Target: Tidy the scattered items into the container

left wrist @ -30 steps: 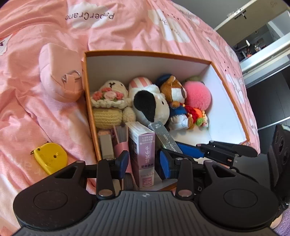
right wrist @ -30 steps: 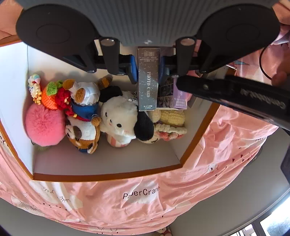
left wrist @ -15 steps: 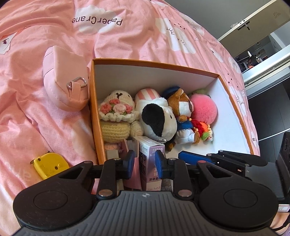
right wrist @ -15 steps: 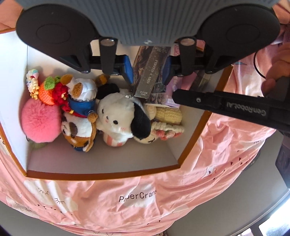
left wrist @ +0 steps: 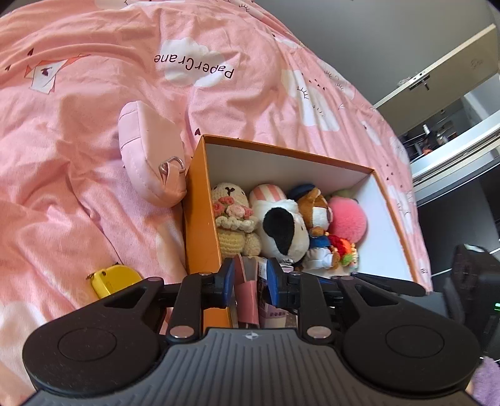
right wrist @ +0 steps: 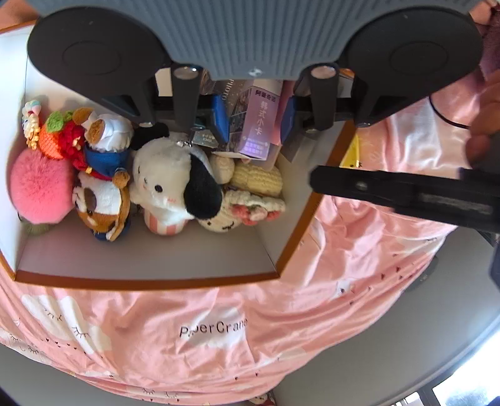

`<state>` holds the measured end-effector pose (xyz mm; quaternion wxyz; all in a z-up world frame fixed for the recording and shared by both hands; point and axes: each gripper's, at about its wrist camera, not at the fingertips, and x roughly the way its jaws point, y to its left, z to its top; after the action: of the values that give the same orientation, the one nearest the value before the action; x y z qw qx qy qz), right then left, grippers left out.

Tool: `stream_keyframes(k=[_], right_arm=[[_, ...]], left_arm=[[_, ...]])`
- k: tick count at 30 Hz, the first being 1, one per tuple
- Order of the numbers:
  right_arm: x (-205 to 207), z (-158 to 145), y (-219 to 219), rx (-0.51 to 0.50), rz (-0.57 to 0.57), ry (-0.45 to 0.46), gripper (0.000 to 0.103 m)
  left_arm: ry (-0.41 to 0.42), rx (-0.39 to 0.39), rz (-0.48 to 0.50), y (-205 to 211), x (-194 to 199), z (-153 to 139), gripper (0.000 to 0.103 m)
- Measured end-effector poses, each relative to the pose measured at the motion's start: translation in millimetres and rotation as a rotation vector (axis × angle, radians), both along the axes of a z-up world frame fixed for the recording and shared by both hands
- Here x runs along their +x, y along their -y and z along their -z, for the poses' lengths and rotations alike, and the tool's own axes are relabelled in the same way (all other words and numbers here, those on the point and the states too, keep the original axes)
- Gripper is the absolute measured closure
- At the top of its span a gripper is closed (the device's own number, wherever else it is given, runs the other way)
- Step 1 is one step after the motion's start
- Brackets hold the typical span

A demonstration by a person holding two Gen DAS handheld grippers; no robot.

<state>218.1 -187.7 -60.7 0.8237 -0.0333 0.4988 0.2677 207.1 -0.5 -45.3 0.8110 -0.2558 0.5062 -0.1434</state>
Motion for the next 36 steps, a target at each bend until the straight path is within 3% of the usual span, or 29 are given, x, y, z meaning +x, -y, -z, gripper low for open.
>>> stream_keyframes(k=[4,9,14,20,24,26,28,36], right_arm=[[0,1,-1,-0.021,-0.015,-0.020,0.070],[13,-14,3,-0.003,-0.051,-0.133,0.073],[34,-4,-3,-0.026,-0.053,-0.198,0.072],[36,-7,-17,-0.085,-0.101,-0.159,0.066],[38,-30,-14,-0.047,-0.095,-0.083,0.063],[46,-38,-16,-0.053,-0.089,-0.044,0.065],[53,-37,-23,-0.095,-0.100,-0.030,0.085],[66,4,-44,-0.229,-0.193,-0.113,0.097]], left_arm=[[0.020,0.037,-0.007,-4,-7,-3,0.075],[0.014,-0.022,-0.019,-14,-7,1,0.075],[0.021,-0.050,-0.021,-19,-7,1,0.075],[0.013,-0.062,-0.036,-26,-8,4,0.075],[0.013,-0.072,-0.036,-27,-7,6,0.075],[0.016,-0.074,-0.030,-26,-6,7,0.075],[0.018,-0.073,-0.023,-24,-6,6,0.075],[0.011,-0.071,-0.032,-27,-4,10,0.075]])
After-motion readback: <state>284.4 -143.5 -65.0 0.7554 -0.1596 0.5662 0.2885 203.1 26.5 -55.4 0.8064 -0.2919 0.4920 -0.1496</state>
